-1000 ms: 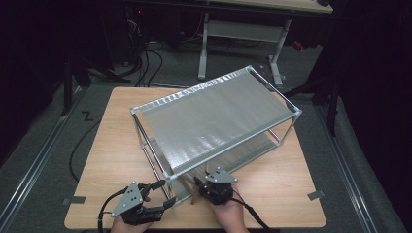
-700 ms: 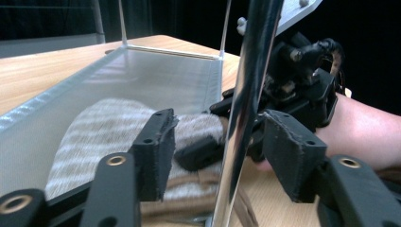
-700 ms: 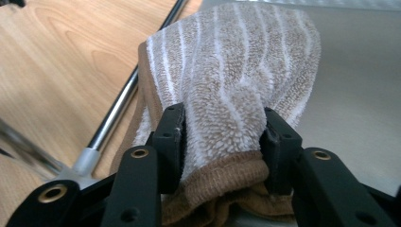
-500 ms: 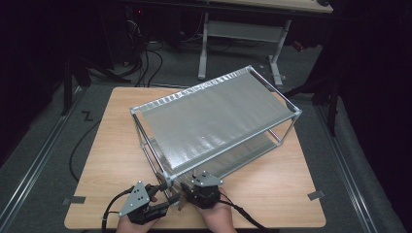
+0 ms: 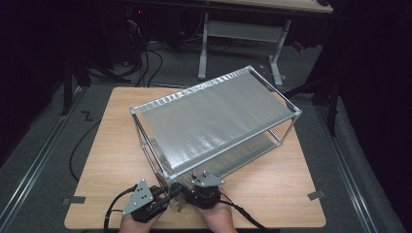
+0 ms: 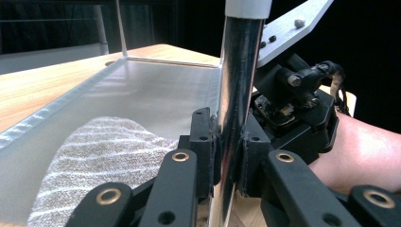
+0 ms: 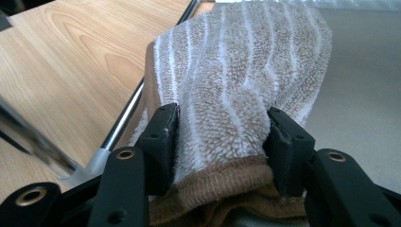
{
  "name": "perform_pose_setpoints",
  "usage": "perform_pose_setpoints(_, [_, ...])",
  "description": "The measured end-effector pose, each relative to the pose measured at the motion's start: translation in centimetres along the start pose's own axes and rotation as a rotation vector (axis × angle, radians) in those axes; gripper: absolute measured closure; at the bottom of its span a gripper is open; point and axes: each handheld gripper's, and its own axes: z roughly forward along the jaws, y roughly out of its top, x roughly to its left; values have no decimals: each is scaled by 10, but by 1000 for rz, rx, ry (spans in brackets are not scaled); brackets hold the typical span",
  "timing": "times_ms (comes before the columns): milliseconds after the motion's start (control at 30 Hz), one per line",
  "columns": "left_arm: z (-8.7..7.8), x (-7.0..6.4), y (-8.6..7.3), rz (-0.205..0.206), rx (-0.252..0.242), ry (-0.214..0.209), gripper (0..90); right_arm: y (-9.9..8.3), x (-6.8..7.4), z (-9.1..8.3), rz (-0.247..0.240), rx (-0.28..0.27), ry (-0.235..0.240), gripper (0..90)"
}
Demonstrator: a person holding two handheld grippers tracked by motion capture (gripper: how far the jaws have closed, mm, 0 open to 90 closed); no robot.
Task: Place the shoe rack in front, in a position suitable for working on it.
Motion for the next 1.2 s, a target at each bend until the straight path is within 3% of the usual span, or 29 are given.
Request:
perform_pose_setpoints(167, [-1,1,-1,-4,-8,-6,795,-1,2,-1,-17,1,15,531])
perform_pose_setpoints(767, [-3,0,-2,-14,-12,-7,795,-4,1,1,-59,52,-26,541])
perform_pose_setpoints(867, [-4,-1,-2,-19,-13,-7,796,-5,-4,1,-79,50,-41,535])
perform_pose_setpoints(967, [-5,-1,-3,-16,-14,-1,797,-6,-9,-2,-56,63,-51,532])
perform_pose_setpoints(1200, [-5,-2,-4,-22,-18,0,797,-9,-40,-12,-30,59,-123,530])
